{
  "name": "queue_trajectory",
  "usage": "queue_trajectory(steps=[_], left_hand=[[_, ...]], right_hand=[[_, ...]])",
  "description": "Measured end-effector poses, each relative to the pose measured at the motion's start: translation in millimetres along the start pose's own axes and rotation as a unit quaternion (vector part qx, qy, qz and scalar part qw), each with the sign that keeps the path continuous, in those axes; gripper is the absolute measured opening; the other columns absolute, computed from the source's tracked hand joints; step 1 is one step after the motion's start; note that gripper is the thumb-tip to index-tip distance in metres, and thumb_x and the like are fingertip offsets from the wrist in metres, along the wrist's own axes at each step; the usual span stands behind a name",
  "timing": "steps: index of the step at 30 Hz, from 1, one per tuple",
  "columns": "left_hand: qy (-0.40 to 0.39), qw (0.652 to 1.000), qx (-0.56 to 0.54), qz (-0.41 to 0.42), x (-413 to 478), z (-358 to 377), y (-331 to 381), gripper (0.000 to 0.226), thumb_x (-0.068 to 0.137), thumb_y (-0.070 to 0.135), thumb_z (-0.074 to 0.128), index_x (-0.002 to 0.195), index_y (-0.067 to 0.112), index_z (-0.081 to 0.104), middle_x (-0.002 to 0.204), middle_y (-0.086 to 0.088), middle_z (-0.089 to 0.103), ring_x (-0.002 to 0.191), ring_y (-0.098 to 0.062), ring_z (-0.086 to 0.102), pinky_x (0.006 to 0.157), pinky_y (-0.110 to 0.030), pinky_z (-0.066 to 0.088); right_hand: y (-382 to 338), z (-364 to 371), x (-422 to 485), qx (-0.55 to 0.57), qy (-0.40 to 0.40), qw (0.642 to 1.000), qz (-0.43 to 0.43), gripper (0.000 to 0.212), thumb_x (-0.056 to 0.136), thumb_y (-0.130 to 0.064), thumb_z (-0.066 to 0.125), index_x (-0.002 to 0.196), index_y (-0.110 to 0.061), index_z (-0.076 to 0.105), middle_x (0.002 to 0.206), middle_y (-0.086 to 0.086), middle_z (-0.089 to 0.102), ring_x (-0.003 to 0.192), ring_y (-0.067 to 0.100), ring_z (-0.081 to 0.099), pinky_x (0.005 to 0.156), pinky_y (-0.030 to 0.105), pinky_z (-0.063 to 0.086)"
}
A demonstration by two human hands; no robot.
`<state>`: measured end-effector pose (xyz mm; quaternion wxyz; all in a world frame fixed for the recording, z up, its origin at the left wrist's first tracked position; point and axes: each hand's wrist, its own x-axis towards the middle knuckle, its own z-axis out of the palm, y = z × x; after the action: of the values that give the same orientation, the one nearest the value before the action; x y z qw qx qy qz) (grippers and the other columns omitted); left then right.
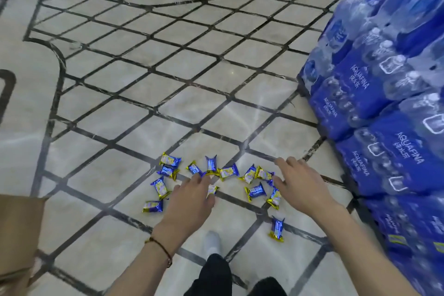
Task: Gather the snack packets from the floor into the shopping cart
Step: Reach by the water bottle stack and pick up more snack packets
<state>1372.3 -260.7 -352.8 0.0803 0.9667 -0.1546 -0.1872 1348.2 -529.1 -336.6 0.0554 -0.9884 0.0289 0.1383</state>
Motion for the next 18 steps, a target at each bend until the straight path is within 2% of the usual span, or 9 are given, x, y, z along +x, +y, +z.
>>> queue_trajectory(steps=[3,8,12,15,18], left_hand=[[-0.018,1.0,-0.021,-0.01,47.1,17.7,-18.0,0.027,0.095,0.037,0.048,0.119,0.024,0.054,0.116,0.002,0.056,0.105,-0.025,0.058,0.081,-0.042,0.05],[-0.043,0.997,-0.041,-0.042,118.0,70.0,-38.3,0.029,0.094,0.036,0.046,0.122,0.027,0.053,0.12,0.005,0.056,0.106,-0.022,0.059,0.08,-0.042,0.052],[-0.073,0.993,-0.051,-0.076,160.0,130.9,-50.2,0.034,0.097,0.036,0.049,0.13,0.025,0.048,0.122,0.001,0.056,0.109,-0.028,0.058,0.08,-0.043,0.051],[-0.106,0.989,-0.049,-0.085,188.8,198.2,-63.8,0.039,0.096,0.032,0.05,0.134,0.022,0.045,0.12,-0.004,0.056,0.11,-0.031,0.056,0.08,-0.043,0.05],[-0.129,0.987,-0.034,-0.089,216.9,275.2,-84.1,0.037,0.095,0.031,0.049,0.13,0.02,0.044,0.115,-0.004,0.055,0.108,-0.03,0.056,0.07,-0.037,0.041]], right_hand=[[13.7,26.6,45.7,-0.005,-0.031,0.999,-0.017,0.039,0.098,-0.039,0.041,0.132,-0.022,0.045,0.122,0.003,0.056,0.113,0.027,0.05,0.085,0.04,0.048],[44.6,95.0,116.9,-0.011,-0.071,0.997,-0.037,0.041,0.097,-0.04,0.042,0.133,-0.021,0.046,0.12,0.005,0.059,0.11,0.031,0.052,0.081,0.044,0.051],[64.5,174.4,161.7,0.007,-0.11,0.993,-0.038,0.039,0.097,-0.037,0.044,0.129,-0.016,0.049,0.115,0.008,0.059,0.107,0.033,0.051,0.081,0.046,0.05],[73.2,255.4,187.5,0.029,-0.137,0.989,-0.037,0.041,0.096,-0.036,0.047,0.132,-0.016,0.048,0.119,0.009,0.058,0.109,0.033,0.049,0.083,0.046,0.049],[76.4,341.4,208.7,0.035,-0.162,0.985,-0.045,0.039,0.094,-0.032,0.049,0.13,-0.017,0.048,0.123,0.008,0.057,0.111,0.033,0.048,0.084,0.045,0.048]])
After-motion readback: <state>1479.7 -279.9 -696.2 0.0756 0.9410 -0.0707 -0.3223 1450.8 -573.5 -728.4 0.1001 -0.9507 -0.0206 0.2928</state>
